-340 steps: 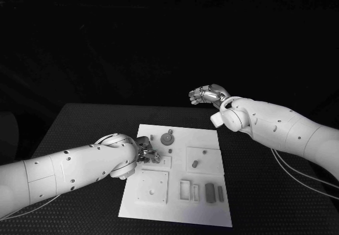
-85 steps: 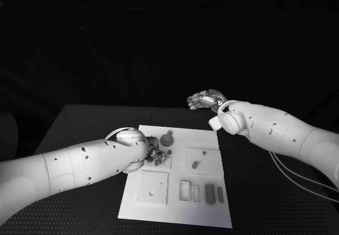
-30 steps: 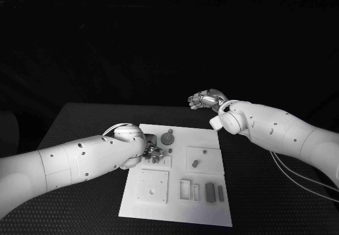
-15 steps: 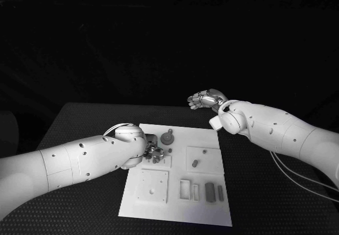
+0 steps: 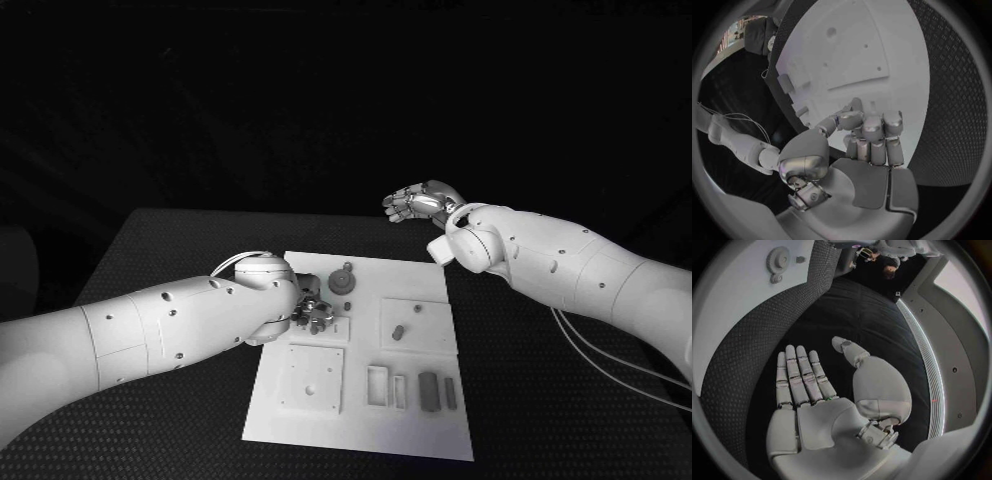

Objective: Assemble the parts on the task board

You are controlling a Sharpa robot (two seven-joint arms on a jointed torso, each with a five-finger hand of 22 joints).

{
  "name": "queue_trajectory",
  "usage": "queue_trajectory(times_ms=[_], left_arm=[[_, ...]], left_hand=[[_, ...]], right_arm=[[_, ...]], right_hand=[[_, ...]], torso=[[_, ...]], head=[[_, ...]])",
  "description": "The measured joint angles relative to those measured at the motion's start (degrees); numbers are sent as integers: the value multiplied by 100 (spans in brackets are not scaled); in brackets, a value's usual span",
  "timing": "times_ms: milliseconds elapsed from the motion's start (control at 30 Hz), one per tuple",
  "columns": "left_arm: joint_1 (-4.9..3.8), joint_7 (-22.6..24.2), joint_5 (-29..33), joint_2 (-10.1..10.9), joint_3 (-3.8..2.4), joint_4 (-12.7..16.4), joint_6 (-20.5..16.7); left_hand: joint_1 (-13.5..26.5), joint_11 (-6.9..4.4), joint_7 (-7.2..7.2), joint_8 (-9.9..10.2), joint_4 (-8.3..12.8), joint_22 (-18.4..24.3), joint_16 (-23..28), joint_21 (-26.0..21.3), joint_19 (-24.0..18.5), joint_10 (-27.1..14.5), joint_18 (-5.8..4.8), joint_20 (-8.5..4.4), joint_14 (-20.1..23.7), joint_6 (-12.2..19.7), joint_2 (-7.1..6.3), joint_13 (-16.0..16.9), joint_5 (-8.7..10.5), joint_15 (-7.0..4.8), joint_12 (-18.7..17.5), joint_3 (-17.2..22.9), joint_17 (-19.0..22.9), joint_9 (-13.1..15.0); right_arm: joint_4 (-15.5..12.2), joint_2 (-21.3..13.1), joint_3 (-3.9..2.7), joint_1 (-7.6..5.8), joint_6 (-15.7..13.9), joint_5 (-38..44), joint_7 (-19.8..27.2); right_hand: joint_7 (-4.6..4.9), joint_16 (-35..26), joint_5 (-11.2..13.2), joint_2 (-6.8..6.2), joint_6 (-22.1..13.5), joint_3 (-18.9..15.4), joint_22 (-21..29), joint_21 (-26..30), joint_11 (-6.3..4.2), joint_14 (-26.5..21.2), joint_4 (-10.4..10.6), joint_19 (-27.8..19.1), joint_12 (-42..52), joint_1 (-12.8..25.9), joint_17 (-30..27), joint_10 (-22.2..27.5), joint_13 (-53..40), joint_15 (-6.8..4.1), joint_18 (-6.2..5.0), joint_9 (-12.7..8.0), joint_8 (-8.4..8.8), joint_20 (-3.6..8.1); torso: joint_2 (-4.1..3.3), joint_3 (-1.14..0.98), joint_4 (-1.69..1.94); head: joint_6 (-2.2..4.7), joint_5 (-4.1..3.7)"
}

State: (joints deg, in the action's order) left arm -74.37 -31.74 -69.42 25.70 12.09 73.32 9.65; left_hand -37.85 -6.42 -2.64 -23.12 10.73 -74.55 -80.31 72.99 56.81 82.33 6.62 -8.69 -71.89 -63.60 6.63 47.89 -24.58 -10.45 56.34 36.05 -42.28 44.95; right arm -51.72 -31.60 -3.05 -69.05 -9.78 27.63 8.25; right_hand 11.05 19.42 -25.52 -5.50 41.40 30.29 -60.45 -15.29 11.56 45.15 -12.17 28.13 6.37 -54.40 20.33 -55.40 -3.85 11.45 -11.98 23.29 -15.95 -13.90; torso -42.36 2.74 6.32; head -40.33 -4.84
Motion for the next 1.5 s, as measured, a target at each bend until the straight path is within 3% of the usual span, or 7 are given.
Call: queue_trajectory(times_ms=[1500], left_arm=[[19, 12, -17, -41, 0, -62, 16]], left_hand=[[-8, 0, 10, 5, -13, 0, 0, 0, 0, 0, -6, 0, 1, -34, -8, -31, 92, -24, 0, -32, 12, 3]], right_arm=[[-11, -7, 1, 2, 0, 0, 0]], right_hand=[[0, 0, 0, 0, 0, 0, -10, 22, 0, 0, 0, 0, -8, 0, -4, 1, 0, 0, 0, -4, 0, 0]], torso=[[0, -5, -1]], head=[[-27, -21]])
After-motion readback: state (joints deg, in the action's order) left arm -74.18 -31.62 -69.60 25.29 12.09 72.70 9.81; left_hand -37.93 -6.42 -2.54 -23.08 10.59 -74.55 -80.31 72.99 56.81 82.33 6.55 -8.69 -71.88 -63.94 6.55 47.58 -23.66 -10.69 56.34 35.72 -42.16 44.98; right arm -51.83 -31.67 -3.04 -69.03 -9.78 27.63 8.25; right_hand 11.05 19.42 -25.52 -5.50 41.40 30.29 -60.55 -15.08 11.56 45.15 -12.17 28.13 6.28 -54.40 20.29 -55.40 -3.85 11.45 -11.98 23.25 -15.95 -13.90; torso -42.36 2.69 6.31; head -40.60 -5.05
